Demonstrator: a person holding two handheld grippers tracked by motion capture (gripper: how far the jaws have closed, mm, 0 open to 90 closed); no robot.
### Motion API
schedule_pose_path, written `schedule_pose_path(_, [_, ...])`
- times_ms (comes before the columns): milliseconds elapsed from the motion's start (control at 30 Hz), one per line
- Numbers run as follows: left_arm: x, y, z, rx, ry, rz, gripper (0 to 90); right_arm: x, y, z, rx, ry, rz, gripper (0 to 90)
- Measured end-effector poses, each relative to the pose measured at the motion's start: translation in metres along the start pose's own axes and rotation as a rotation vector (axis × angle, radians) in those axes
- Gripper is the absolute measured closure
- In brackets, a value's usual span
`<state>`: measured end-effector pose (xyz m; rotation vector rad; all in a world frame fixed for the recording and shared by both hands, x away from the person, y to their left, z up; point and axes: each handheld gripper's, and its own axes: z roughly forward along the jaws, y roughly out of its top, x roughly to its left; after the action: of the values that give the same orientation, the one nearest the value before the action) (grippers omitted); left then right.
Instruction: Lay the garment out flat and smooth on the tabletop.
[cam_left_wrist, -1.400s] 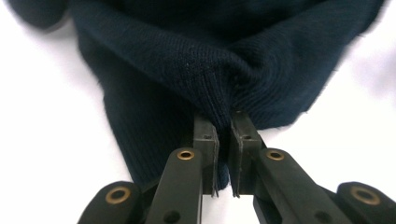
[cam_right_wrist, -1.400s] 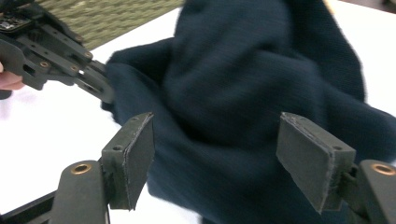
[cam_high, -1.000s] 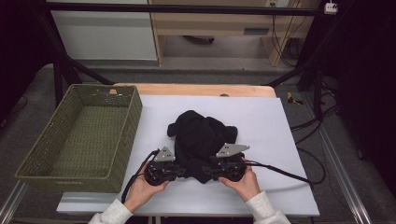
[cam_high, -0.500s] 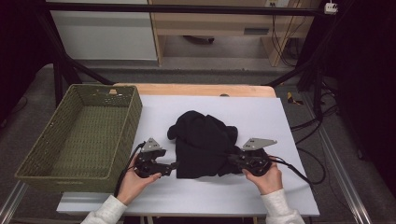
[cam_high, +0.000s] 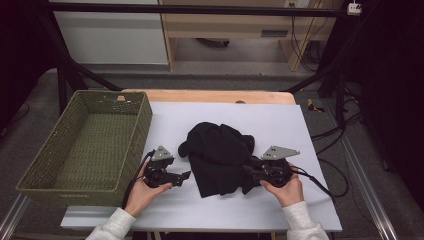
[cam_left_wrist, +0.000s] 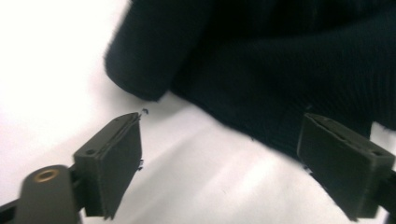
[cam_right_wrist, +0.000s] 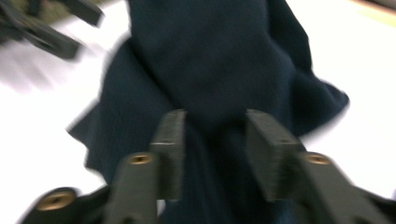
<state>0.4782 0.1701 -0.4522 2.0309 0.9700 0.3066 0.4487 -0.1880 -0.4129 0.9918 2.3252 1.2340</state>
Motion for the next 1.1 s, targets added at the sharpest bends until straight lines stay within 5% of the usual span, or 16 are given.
schedule_pose_path(67, [0.002,0.007,-0.001,-0.017,0.015,0.002,11.6,0.01,0.007,0.004,-0.033,0.039,-0.003,47.2])
schedule_pose_path(200, [0.009,0.022,0.001,-0.053,0.057,0.017,14.3,0.029,0.016,0.022,-0.009,0.088,-0.033,42.1])
schedule_pose_path(467, [0.022,0.035,0.022,-0.052,0.088,0.023,37.6,0.051,0.018,0.06,0.048,0.13,-0.044,39.4])
schedule_pose_path(567, [0.025,0.036,0.028,-0.034,0.076,0.012,54.2,0.052,0.016,0.071,0.079,0.119,-0.06,46.5])
schedule_pose_path(767, [0.021,0.037,0.03,-0.009,0.064,0.009,81.6,0.051,0.012,0.078,0.13,0.117,-0.088,78.8])
schedule_pose_path(900, [0.02,0.047,0.008,-0.065,0.049,-0.045,84.4,0.051,0.016,0.068,0.12,0.132,-0.095,81.8])
schedule_pose_path(1100, [0.013,0.081,-0.047,-0.227,0.05,-0.034,84.9,0.048,0.034,0.036,0.022,0.171,-0.082,82.5])
